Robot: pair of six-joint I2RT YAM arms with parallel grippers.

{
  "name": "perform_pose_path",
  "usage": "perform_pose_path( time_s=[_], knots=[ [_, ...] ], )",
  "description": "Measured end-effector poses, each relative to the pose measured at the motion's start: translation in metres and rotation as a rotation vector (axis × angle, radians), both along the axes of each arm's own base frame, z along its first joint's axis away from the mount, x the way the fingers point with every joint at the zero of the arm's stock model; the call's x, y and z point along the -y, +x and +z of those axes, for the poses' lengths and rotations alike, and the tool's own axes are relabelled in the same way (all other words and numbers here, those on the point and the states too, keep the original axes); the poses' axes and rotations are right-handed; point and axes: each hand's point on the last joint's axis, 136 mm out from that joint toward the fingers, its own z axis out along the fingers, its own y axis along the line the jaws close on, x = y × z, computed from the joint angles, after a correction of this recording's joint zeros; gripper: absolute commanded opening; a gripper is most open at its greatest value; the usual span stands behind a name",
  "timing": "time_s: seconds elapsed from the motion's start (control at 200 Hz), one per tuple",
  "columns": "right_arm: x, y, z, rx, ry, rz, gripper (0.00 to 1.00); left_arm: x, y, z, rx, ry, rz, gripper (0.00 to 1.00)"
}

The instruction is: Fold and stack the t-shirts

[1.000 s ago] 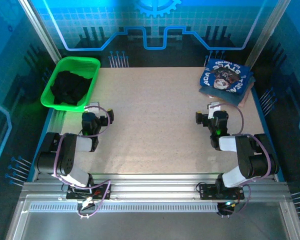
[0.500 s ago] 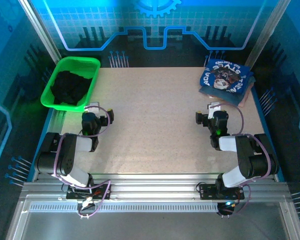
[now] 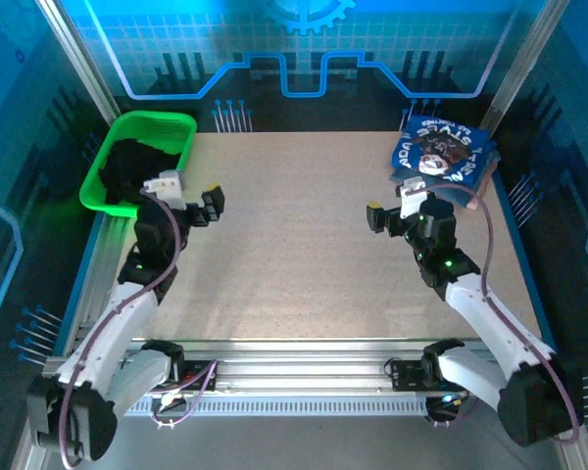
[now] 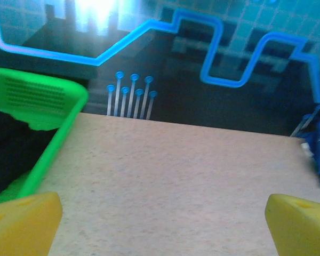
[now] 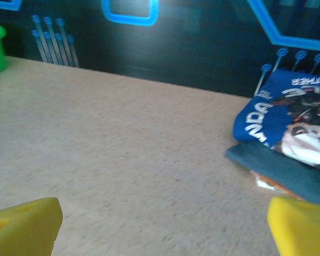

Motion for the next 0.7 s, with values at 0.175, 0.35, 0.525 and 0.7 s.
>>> perform_pose_path(
  time_s=[0.175, 0.35, 0.525, 0.7],
  knots=[
    [-0.022, -0.023, 0.029, -0.134, 0.073, 0.073, 1.00, -0.015, 0.013, 0.049, -0.154, -0.052, 0.070, 0.99],
    [-0.057, -0.042, 0.046, -0.261, 0.104, 0.184, 1.00, -0.068, 0.052, 0.047, -0.353, -0.069, 0.220, 0.99],
    [-0.093, -0.049, 0.057, -0.358, 0.120, 0.282, 1.00, -0.137, 0.101, 0.000, -0.561, -0.178, 0.354, 0.99],
    [-0.129, -0.058, 0.055, -0.452, 0.121, 0.381, 1.00, -0.200, 0.133, -0.090, -0.790, -0.273, 0.479, 0.99]
  ],
)
